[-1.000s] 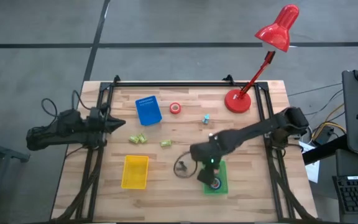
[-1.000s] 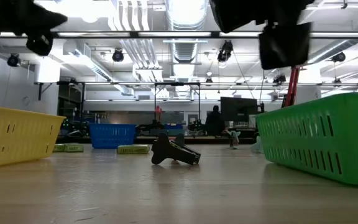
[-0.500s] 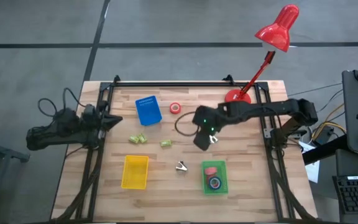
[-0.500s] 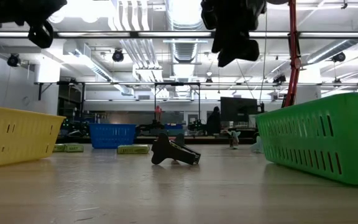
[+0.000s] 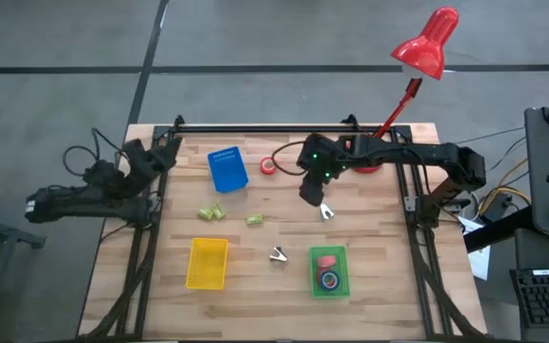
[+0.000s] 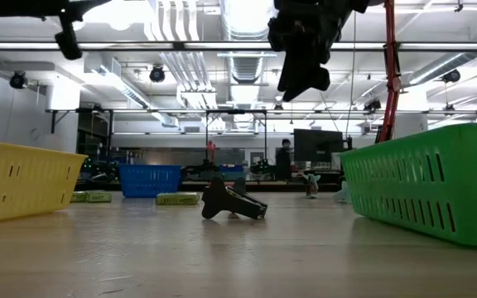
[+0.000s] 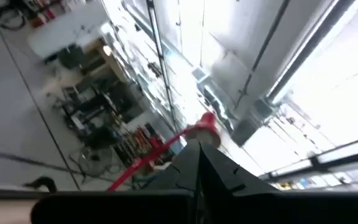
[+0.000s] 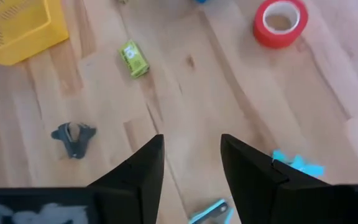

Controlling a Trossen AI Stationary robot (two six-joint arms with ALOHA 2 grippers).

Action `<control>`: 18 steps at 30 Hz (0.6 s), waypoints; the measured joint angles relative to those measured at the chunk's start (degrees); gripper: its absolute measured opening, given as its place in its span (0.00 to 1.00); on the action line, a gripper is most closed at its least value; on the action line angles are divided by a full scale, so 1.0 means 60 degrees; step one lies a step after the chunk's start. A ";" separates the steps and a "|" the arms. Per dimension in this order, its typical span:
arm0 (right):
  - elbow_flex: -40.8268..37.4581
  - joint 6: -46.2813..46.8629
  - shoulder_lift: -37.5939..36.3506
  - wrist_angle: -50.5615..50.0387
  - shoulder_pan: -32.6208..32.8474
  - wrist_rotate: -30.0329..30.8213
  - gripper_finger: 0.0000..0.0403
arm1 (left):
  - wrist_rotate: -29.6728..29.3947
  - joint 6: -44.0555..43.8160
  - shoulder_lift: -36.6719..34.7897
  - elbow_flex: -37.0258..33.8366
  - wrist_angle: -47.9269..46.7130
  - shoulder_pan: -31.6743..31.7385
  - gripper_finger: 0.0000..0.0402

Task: Pick and place Stapler, Stapler remover, tape
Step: Put the orange electrical tape into the green bin

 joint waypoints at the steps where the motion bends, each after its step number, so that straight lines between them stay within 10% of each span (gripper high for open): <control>1: 0.0001 -0.0146 0.0000 0.0040 -0.0061 -0.0003 0.37 | -0.0080 0.0043 0.0332 0.0000 0.0319 0.0000 0.03; 11: 0.0000 -0.0378 0.0000 0.0097 -0.0238 -0.0143 0.32 | -0.1919 -0.2538 0.3563 0.0231 0.1958 0.0134 0.04; 18: 0.0000 0.0100 -0.0028 0.0028 -0.0238 -0.0519 0.32 | 0.1637 -0.3399 0.5303 0.2349 -0.1537 0.1558 0.16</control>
